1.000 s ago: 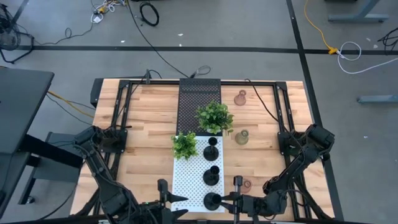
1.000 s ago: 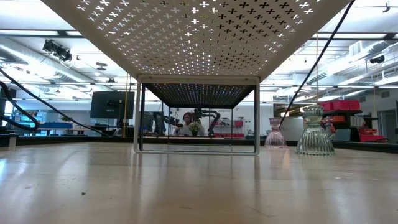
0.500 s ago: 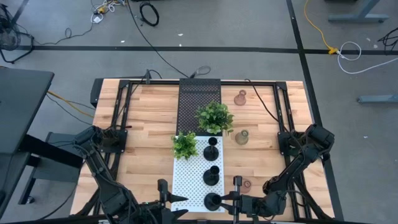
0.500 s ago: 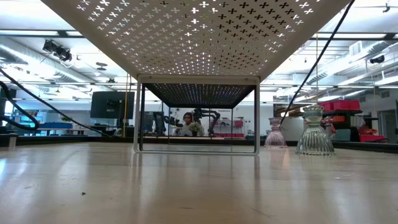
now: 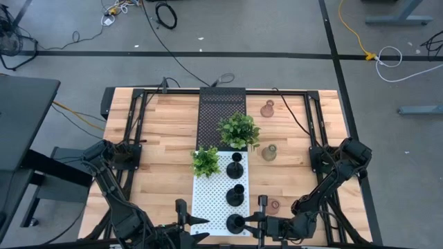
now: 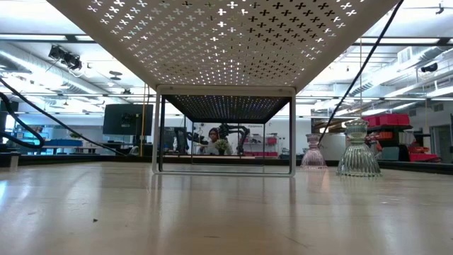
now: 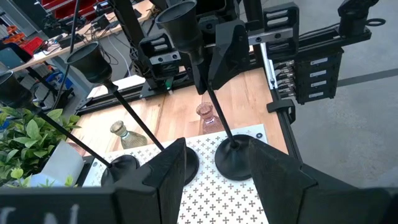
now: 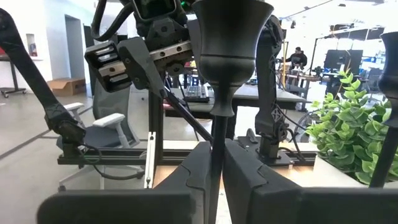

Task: Pick & Place candle stick holders
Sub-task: Put the black candle holder on the white shelf, then put the bottom pink glass candle holder on the black shelf

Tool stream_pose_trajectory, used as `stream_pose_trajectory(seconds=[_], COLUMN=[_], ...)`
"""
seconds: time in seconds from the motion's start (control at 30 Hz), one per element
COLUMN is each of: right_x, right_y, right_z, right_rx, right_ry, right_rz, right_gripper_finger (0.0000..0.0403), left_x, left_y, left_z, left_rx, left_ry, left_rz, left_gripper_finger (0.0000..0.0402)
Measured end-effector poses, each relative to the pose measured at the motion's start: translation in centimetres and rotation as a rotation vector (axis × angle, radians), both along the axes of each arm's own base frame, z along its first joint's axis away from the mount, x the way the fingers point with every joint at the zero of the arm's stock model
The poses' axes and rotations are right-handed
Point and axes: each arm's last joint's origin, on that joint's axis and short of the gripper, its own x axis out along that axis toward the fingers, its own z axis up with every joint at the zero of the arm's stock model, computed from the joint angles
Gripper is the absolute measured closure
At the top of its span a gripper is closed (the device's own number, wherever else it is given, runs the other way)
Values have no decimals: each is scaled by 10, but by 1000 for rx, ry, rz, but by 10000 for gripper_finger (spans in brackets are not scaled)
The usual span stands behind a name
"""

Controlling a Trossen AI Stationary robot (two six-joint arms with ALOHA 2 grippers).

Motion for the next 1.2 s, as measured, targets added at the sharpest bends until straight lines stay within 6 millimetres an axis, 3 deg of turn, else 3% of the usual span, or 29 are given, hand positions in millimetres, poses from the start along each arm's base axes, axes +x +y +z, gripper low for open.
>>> stream_pose_trajectory(seconds=[0.3, 1.2], right_x=[0, -4], right_y=[0, 3], right_z=[-3, -2], right_rx=[-4, -28], right_ry=[18, 21], right_rz=[2, -21], right_gripper_finger=[360, 276], left_x=[0, 0], left_y=[0, 0], left_z=[0, 0], left_rx=[0, -4], left_ry=[1, 6], left_rz=[0, -8], left_gripper_finger=[223, 223])
